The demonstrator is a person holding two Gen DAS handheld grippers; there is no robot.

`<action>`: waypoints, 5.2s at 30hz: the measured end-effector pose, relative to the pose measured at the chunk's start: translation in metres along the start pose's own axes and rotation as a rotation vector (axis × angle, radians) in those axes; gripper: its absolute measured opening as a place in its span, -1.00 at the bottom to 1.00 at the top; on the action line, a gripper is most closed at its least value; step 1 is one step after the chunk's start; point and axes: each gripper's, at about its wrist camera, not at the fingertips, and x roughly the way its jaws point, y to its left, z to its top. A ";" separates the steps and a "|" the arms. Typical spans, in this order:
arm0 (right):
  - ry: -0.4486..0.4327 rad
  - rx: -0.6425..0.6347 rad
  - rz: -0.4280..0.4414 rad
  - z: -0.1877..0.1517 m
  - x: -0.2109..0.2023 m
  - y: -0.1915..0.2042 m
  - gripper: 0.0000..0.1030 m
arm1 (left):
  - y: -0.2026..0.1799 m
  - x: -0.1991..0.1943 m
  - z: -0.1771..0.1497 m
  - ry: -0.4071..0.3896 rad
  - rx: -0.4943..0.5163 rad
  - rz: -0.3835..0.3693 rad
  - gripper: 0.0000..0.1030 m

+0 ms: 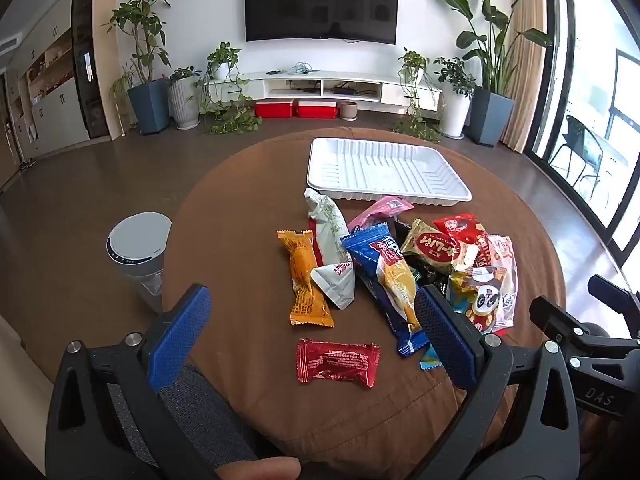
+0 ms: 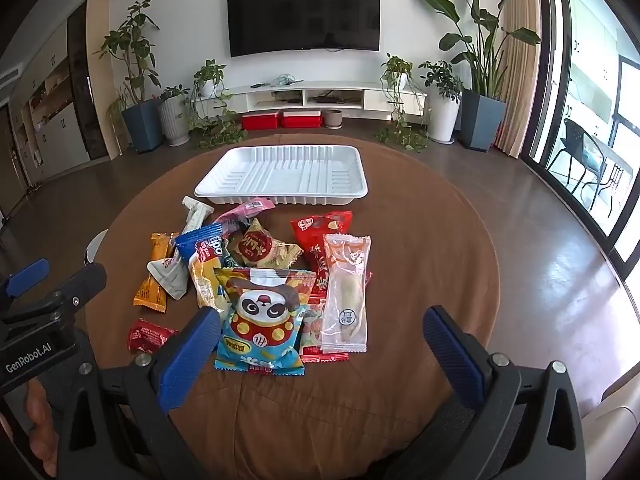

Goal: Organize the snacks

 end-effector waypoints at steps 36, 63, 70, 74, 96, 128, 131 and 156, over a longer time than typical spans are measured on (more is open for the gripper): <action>0.020 -0.004 -0.003 -0.011 0.006 0.002 1.00 | -0.004 0.007 -0.008 0.015 0.014 -0.002 0.99; 0.025 -0.006 -0.005 -0.013 0.008 0.004 1.00 | -0.004 0.009 -0.010 0.019 0.013 -0.002 0.99; 0.027 -0.006 -0.005 -0.013 0.008 0.004 1.00 | -0.004 0.009 -0.011 0.020 0.013 -0.003 0.99; 0.027 -0.007 -0.005 -0.013 0.008 0.004 1.00 | -0.004 0.010 -0.012 0.021 0.013 -0.003 0.99; 0.031 -0.008 -0.006 -0.013 0.009 0.004 1.00 | -0.003 0.017 -0.019 0.043 0.009 0.003 0.99; 0.039 0.038 0.059 -0.016 0.009 -0.020 1.00 | 0.006 0.043 -0.026 0.148 0.008 -0.258 0.99; 0.032 0.019 0.085 -0.017 0.008 -0.017 1.00 | 0.012 0.052 -0.028 0.211 0.020 -0.238 0.99; 0.170 0.037 0.227 -0.025 0.031 -0.030 0.86 | -0.035 0.128 -0.030 0.518 0.803 -0.558 0.03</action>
